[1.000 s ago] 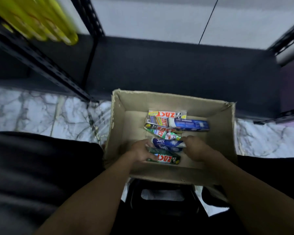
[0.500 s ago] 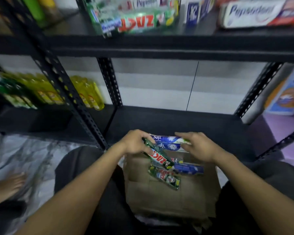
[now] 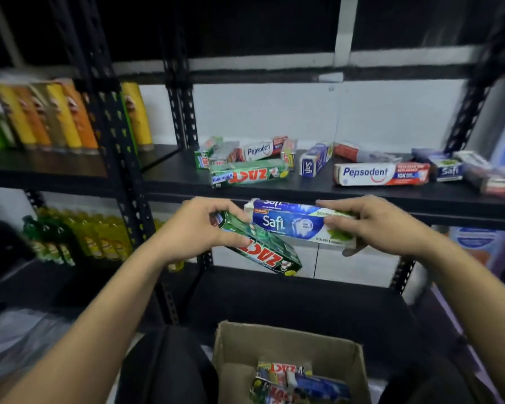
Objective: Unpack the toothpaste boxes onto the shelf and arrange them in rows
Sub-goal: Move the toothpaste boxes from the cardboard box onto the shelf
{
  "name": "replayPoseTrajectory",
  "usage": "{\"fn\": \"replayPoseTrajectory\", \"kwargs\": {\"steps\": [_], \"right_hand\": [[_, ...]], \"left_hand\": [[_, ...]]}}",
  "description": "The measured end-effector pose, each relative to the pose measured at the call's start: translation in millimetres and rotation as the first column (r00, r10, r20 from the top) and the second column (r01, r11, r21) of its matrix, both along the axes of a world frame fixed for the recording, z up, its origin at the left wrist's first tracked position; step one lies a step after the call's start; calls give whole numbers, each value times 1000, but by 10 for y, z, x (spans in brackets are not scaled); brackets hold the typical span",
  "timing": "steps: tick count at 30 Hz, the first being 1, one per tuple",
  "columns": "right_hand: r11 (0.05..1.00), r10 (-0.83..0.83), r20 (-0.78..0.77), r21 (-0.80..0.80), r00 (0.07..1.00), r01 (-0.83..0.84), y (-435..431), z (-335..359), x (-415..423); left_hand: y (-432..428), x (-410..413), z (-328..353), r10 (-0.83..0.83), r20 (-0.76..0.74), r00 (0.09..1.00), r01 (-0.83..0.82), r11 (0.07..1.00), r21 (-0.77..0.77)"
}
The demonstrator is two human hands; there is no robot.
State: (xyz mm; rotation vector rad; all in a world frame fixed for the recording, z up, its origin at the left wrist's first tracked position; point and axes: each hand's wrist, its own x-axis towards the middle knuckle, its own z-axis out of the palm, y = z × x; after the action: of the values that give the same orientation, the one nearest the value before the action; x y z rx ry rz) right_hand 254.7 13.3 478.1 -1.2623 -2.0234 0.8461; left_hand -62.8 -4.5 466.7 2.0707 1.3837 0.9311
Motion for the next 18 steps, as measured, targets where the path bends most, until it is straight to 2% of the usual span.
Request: {"fn": "replayPoseTrajectory", "kwargs": {"steps": [5, 8, 11, 15, 18], "right_hand": [[998, 12, -201, -52, 980, -23, 38, 584, -99], [1000, 5, -263, -28, 965, -13, 117, 854, -237], [1000, -1, -279, 15, 960, 6, 249, 1057, -415], [998, -55, -331, -4, 942, 57, 517, 1196, -655], [996, -88, -353, -2, 931, 93, 740, 1216, -796]], "left_hand": [[-204, -196, 485, 63, 108, 992, -78, 988, 134], [-296, -324, 681, 183, 129, 975, -213, 938, 274], [-287, -472, 779, 368, 106, 924, -375, 815, 442], [-94, -642, 775, 495, 163, 853, -481, 627, 613], [258, -750, 660, 609, 139, 781, -512, 497, 700]]}}
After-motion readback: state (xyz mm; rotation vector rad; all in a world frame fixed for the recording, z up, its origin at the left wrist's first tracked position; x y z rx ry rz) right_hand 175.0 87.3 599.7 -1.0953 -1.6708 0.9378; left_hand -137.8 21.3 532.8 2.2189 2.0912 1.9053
